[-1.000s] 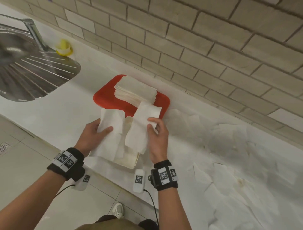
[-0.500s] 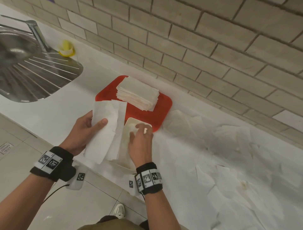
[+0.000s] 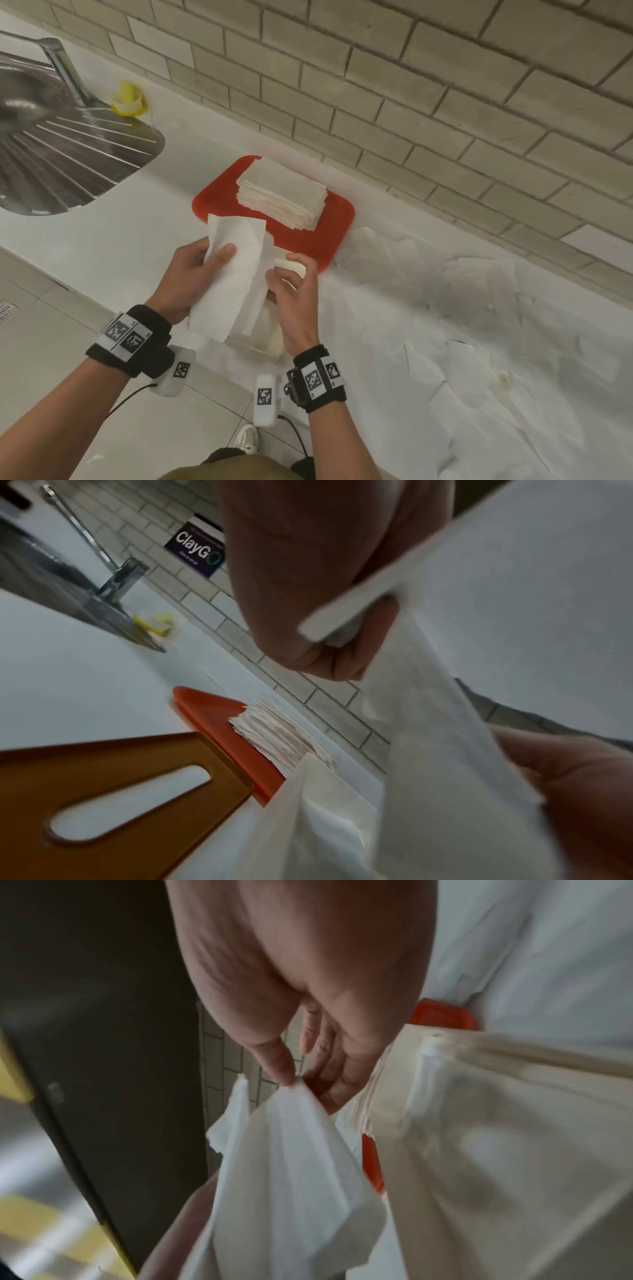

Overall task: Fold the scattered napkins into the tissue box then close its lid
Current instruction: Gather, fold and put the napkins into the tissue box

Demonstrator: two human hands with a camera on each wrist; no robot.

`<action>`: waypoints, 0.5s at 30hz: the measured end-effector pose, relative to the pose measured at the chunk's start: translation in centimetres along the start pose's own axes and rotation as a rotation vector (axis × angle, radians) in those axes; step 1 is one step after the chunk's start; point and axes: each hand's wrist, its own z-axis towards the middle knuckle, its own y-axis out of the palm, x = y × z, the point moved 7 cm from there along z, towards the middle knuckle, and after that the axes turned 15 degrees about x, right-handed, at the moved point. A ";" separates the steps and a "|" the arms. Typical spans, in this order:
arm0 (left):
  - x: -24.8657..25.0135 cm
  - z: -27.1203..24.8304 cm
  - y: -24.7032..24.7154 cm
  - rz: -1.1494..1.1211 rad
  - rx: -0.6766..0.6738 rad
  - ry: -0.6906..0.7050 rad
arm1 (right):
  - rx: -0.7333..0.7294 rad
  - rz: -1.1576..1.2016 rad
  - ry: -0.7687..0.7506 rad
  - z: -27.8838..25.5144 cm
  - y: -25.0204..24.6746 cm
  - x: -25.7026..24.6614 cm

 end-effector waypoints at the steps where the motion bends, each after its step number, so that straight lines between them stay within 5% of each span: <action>1: 0.1 -0.3 0.3 -0.047 -0.036 -0.039 | -0.024 0.084 0.079 -0.1 0.2 0.3; 4: 0.0 -0.8 0.9 -0.230 -0.136 -0.200 | -0.082 0.347 0.335 -0.4 0.9 1.0; 8: -0.1 -1.4 1.8 -0.358 -0.240 -0.338 | -0.180 0.439 0.478 -1.3 1.7 1.1; 10: 0.1 -1.6 2.1 -0.292 -0.192 -0.322 | -0.231 0.380 0.426 -1.5 1.9 0.7; 15: 0.7 -0.5 2.0 -0.137 0.011 -0.129 | -0.042 0.380 0.347 1.1 -2.7 0.2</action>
